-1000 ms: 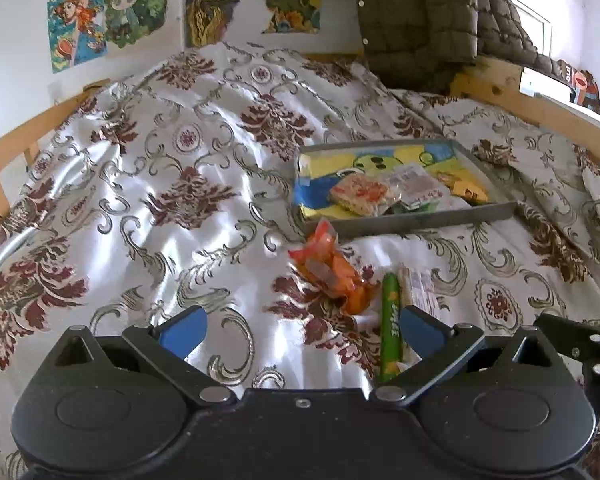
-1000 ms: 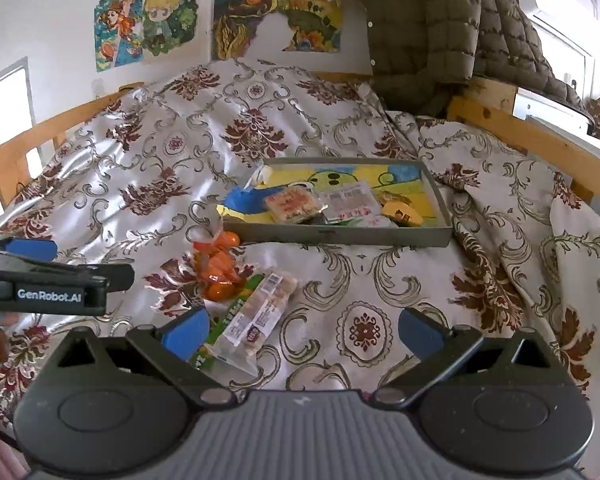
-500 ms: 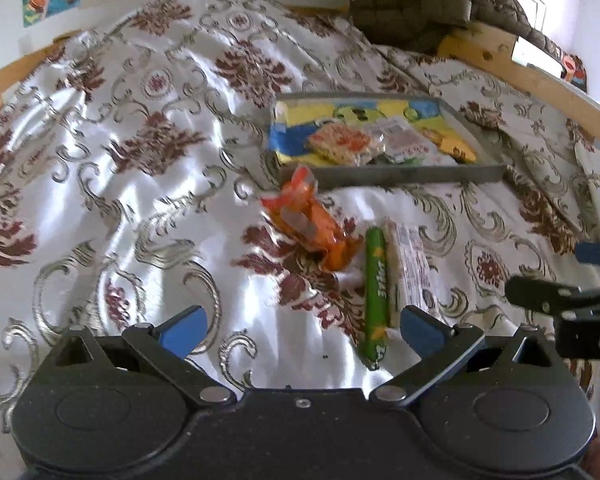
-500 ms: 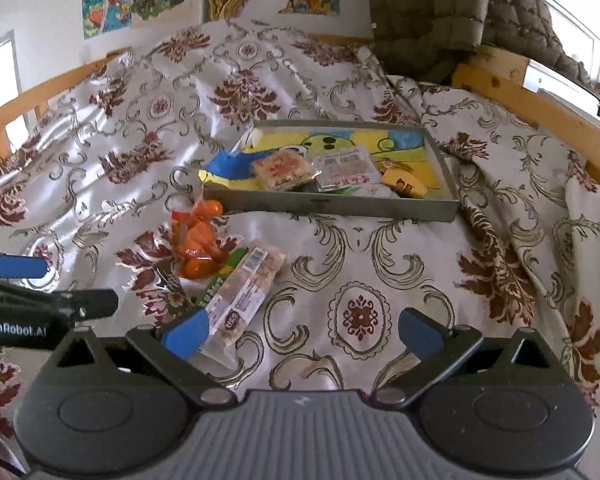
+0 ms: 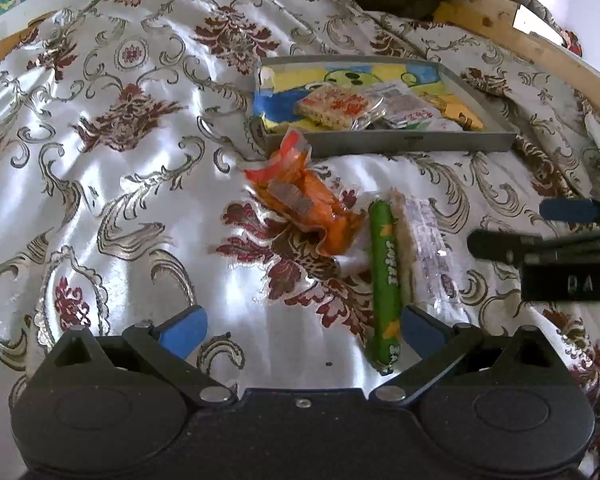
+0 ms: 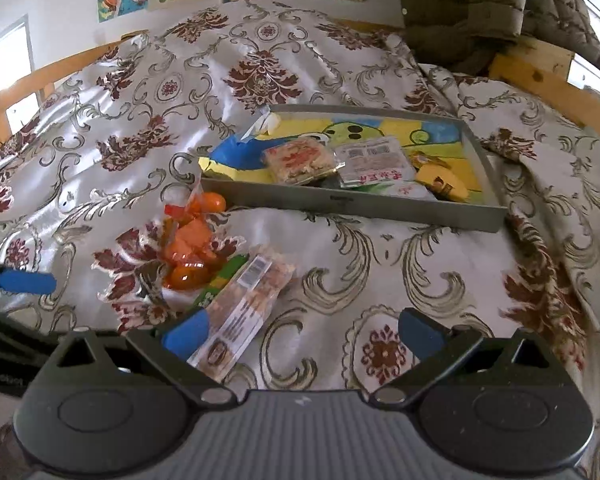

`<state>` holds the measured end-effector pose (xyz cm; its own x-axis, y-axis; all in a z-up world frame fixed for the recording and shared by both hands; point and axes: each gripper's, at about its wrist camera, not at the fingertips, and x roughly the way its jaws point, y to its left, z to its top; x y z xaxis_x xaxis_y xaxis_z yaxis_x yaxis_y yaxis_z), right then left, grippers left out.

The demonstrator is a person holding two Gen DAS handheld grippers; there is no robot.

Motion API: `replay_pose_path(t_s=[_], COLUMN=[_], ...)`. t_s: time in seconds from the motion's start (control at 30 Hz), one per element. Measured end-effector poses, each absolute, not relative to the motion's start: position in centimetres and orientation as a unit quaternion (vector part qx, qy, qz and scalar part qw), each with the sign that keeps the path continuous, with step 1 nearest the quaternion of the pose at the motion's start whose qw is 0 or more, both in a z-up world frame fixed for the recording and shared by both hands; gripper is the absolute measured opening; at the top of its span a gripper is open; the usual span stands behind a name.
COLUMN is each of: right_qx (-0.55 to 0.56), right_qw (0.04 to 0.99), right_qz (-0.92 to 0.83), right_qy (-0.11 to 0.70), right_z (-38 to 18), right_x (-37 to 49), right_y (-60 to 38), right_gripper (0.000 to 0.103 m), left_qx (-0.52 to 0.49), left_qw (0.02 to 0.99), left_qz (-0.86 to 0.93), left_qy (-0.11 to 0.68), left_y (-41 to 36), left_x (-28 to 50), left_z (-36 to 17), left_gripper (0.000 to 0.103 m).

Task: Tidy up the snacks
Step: 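Close the left gripper on the green stick while the right gripper grasps the white bar packet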

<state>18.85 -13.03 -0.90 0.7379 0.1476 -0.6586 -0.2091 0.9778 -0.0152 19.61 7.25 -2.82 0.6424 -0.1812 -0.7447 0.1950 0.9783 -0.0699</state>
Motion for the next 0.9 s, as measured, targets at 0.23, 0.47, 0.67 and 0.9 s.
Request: replay_pose_path(t_s=[0.23,0.47,0.67,0.9], right_qx=[0.012,0.014,0.026,0.035], right_qw=[0.923,0.908,0.902,0.904], right_qz=[0.116,0.127,0.139,0.127], right_qy=[0.366,0.399,0.409,0.408], right_z=[-1.3,-2.7,-3.7,-3.1], right_x=[20.9,21.7,21.5,21.2], right_y=[-13.1,-11.8,-11.6,-12.4], right_gripper=[0.1,0.084,0.078,0.064], left_qx=[0.011,-0.003,-0.015,-0.035], left_qw=[0.903,0.901,0.9,0.904], left_qz=[-0.115,-0.138,-0.146,-0.16], left_qy=[0.414,0.411,0.41,0.395], left_y=[7.3,7.5,7.5,7.9], left_x=[20.1,20.3,20.4,20.4], left_z=[-3.5,-3.8,-3.9,-3.4], left_gripper=[0.102,0.1,0.092,0.078])
